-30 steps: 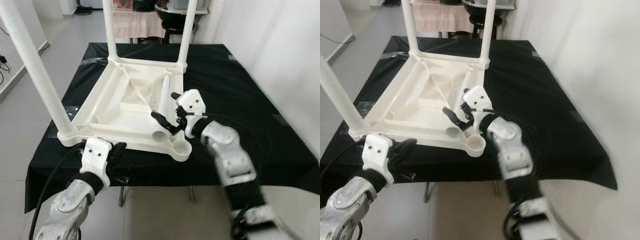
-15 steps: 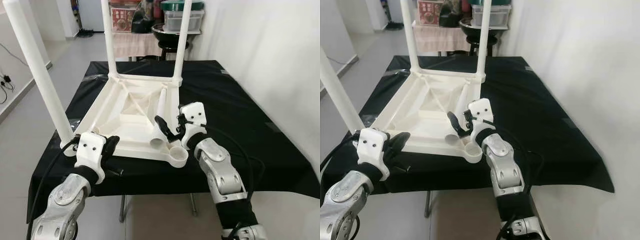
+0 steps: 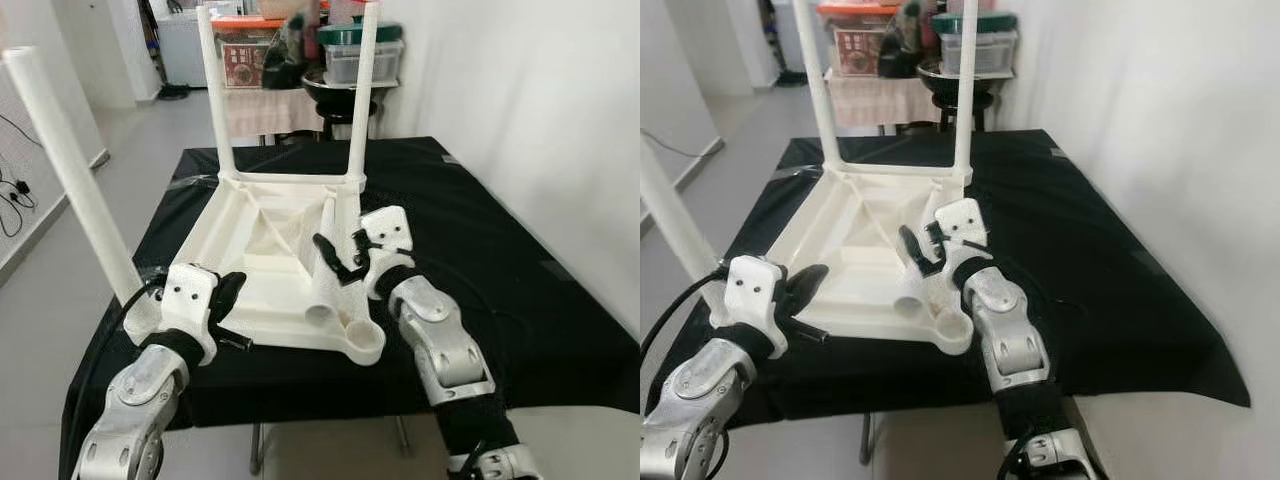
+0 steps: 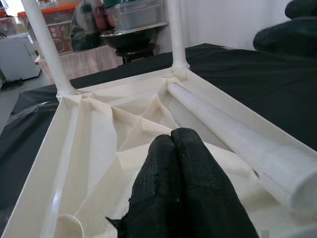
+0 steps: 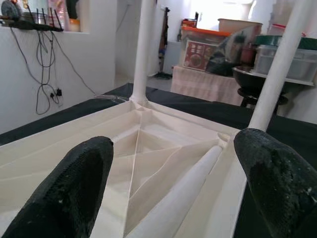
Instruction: Building children table
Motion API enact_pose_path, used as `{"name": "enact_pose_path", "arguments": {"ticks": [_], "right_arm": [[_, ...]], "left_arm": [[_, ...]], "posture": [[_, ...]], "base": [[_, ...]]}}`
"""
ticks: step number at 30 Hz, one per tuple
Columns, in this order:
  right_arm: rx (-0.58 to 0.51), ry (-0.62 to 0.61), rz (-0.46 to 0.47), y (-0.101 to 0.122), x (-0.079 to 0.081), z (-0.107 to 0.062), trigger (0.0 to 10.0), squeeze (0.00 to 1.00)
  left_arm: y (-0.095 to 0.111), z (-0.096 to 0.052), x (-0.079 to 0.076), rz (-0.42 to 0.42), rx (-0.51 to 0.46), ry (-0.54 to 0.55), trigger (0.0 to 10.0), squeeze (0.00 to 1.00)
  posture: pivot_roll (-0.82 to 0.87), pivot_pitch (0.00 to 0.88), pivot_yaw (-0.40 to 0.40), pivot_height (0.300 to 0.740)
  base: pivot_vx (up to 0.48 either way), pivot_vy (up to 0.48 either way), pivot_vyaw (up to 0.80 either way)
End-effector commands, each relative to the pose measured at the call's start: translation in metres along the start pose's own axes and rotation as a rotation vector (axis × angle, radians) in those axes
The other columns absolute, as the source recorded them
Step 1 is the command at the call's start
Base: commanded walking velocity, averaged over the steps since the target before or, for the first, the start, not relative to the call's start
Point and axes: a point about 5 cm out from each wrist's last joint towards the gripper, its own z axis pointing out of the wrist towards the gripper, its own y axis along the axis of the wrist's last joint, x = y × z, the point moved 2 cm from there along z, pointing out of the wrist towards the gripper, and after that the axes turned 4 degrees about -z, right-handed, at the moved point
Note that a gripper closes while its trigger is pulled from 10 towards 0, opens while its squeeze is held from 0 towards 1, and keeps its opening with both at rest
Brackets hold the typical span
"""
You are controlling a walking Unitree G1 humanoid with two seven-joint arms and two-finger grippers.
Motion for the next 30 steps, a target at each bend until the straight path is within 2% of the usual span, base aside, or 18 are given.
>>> {"name": "enact_pose_path", "arguments": {"ticks": [1, 9, 16, 17, 20, 21, 22, 24, 26, 29, 30], "right_arm": [[-0.022, 0.021, -0.002, 0.007, 0.0, 0.003, 10.0, 0.0], [-0.008, 0.076, -0.048, 0.011, -0.001, 0.005, 10.0, 0.0], [0.12, 0.147, -0.056, 0.007, -0.006, 0.009, 10.0, 0.0], [0.227, 0.214, -0.069, 0.008, -0.014, 0.008, 10.0, 0.0], [0.276, 0.231, -0.053, 0.008, -0.017, 0.007, 10.0, 0.0], [0.383, 0.274, -0.028, 0.004, -0.02, 0.005, 10.0, 0.0], [0.383, 0.274, -0.028, 0.004, -0.02, 0.005, 10.0, 0.0], [0.564, 0.383, 0.03, 0.003, -0.014, -0.006, 10.0, 0.0], [0.564, 0.383, 0.03, 0.003, -0.014, -0.006, 10.0, 0.0], [0.669, 0.399, 0.156, 0.01, 0.004, -0.002, 10.0, 0.0], [0.669, 0.399, 0.156, 0.01, 0.004, -0.002, 10.0, 0.0]], "left_arm": [[-0.001, 0.002, -0.001, 0.005, -0.003, -0.014, 10.0, 0.0], [-0.006, 0.002, -0.002, -0.014, 0.007, -0.012, 10.0, 0.0], [-0.023, -0.003, -0.007, 0.015, 0.091, -0.022, 10.0, 0.0], [-0.031, -0.009, -0.01, 0.041, 0.136, -0.035, 10.0, 0.0], [-0.033, -0.011, -0.01, 0.046, 0.15, -0.039, 10.0, 0.0], [-0.036, -0.015, -0.011, 0.05, 0.167, -0.035, 10.0, 0.0], [-0.036, -0.015, -0.011, 0.05, 0.167, -0.035, 10.0, 0.0], [-0.039, -0.02, -0.01, 0.047, 0.187, -0.017, 10.0, 0.0], [-0.039, -0.02, -0.01, 0.047, 0.187, -0.017, 10.0, 0.0], [-0.043, -0.023, -0.008, 0.047, 0.21, 0.014, 10.0, 0.0], [-0.043, -0.023, -0.008, 0.047, 0.21, 0.014, 10.0, 0.0]], "posture": [[-0.04, 0.0, 0.009, 0.74], [-0.04, 0.0, 0.005, 0.74], [-0.04, 0.0, 0.009, 0.74], [-0.04, 0.0, 0.012, 0.74], [-0.04, 0.0, 0.012, 0.74], [-0.05, 0.0, 0.007, 0.74], [-0.05, 0.0, 0.007, 0.74], [-0.04, 0.0, -0.002, 0.74], [-0.04, 0.0, -0.002, 0.74], [-0.05, 0.0, -0.016, 0.74], [-0.05, 0.0, -0.016, 0.74]], "base": [[0.326, 0.0, 0.0], [0.237, 0.0, 0.0], [0.0, 0.0, 0.0], [0.0, 0.0, 0.0], [0.0, 0.0, 0.0], [0.0, 0.0, 0.0], [0.0, 0.0, 0.0], [0.0, 0.0, 0.0], [0.0, 0.0, 0.0], [0.0, 0.48, 0.0], [0.0, 0.48, 0.0]]}}
